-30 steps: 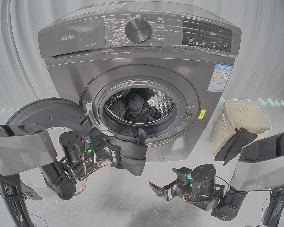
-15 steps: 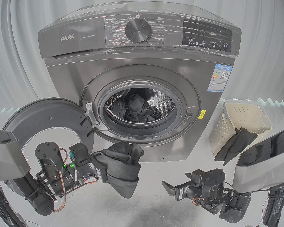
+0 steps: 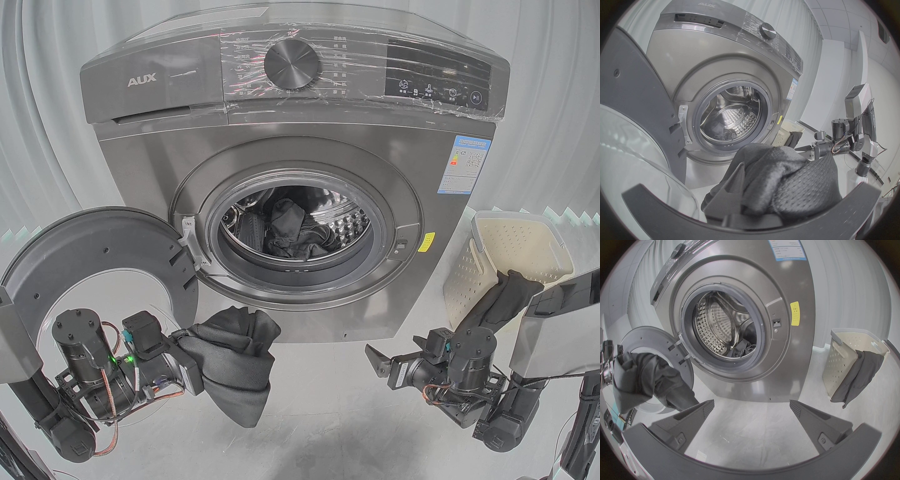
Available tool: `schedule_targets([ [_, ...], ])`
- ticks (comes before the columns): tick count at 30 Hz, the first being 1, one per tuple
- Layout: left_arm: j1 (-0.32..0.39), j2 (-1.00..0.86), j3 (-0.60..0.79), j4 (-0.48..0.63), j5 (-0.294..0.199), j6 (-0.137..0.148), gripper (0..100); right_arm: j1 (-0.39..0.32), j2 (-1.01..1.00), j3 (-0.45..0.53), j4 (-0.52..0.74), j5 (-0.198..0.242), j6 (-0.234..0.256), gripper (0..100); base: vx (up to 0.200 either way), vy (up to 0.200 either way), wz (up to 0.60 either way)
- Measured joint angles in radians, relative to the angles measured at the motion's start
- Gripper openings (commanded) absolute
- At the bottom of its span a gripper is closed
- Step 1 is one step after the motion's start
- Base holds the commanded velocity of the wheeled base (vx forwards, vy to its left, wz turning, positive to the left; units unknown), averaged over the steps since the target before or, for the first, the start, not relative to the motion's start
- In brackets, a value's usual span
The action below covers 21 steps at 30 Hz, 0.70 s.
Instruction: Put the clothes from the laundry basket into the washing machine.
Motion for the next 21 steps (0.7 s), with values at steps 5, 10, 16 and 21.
schedule_targets([
  [5, 0.005, 0.003, 0.004, 0.000, -0.008, -0.003, 0, -0.009, -0.012, -0.003, 0.000, 0.001, 0.000, 100, 0.160, 0.000, 0.00],
  [10, 0.000, 0.021, 0.002, -0.001, -0.008, 0.001, 0, -0.007, -0.025, -0.001, 0.000, 0.001, 0.000, 100, 0.080, 0.000, 0.00],
  [16, -0.008, 0.038, 0.005, 0.000, -0.007, 0.004, 0, 0.000, -0.034, 0.000, 0.000, 0.001, 0.001, 100, 0.000, 0.000, 0.00],
  [21, -0.012, 0.043, 0.005, 0.000, -0.007, 0.004, 0, 0.002, -0.036, -0.001, 0.000, 0.001, 0.001, 100, 0.120, 0.000, 0.00],
])
